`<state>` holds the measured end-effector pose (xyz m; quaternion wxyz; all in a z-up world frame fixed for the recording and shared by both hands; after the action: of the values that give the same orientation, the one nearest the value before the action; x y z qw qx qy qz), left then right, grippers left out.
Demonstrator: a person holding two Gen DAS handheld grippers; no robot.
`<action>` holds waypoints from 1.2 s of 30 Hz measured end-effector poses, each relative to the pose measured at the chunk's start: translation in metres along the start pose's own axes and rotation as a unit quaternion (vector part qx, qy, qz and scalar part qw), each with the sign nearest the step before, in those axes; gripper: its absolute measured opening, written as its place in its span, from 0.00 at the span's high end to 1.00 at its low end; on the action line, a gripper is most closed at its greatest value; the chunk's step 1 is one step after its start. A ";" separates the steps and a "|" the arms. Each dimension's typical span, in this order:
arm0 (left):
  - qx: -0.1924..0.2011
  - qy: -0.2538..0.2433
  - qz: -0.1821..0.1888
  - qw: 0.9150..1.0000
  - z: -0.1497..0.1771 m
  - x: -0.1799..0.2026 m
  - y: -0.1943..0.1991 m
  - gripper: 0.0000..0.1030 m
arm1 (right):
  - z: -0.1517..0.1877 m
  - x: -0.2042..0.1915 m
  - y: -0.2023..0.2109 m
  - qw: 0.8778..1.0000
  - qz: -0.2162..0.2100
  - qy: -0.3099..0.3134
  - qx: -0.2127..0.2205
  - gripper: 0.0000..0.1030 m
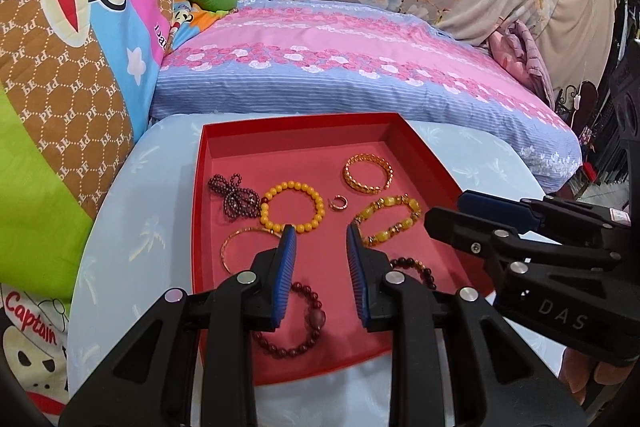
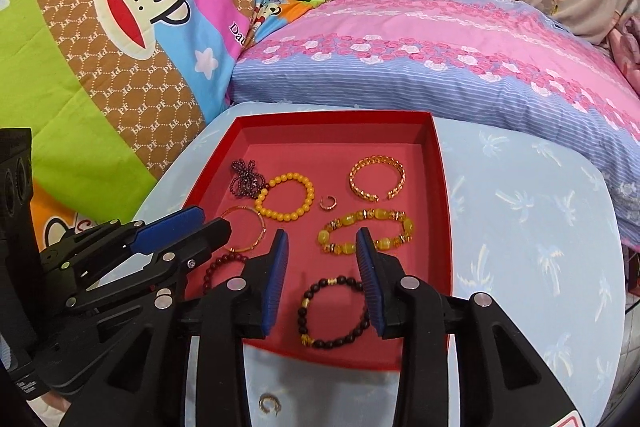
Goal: Organize jewelry
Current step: 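Lower both held items into the tray and open both grippers, then move the right gripper to the small gold ring and grasp it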
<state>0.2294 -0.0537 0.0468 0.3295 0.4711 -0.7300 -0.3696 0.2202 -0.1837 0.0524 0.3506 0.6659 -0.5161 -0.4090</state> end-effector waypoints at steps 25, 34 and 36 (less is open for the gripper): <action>-0.021 0.021 0.003 1.000 0.118 0.018 0.034 0.73 | 0.175 0.026 0.048 0.999 0.008 -0.043 -0.016 0.57; -0.041 0.040 0.007 0.998 0.153 0.019 0.033 0.73 | 0.223 0.010 0.035 0.998 0.002 -0.031 -0.046 0.57; -0.044 0.044 0.011 0.998 0.160 0.021 0.034 0.73 | 0.226 0.006 0.031 0.998 -0.001 -0.026 -0.050 0.57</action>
<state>0.0747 -0.0269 -0.0027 0.3853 0.4636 -0.7035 -0.3764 0.0036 -0.2066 -0.0164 0.3692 0.6373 -0.5035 -0.4518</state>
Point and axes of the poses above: each gripper's, at about its wrist camera, not at the fingertips, and y roughly against the way its jaws point, x to its right, z to its underside, the point moved 5 cm from there along -y, roughly the way its jaws point, and after that the axes turned 15 degrees about -x, right-handed, at the moved point
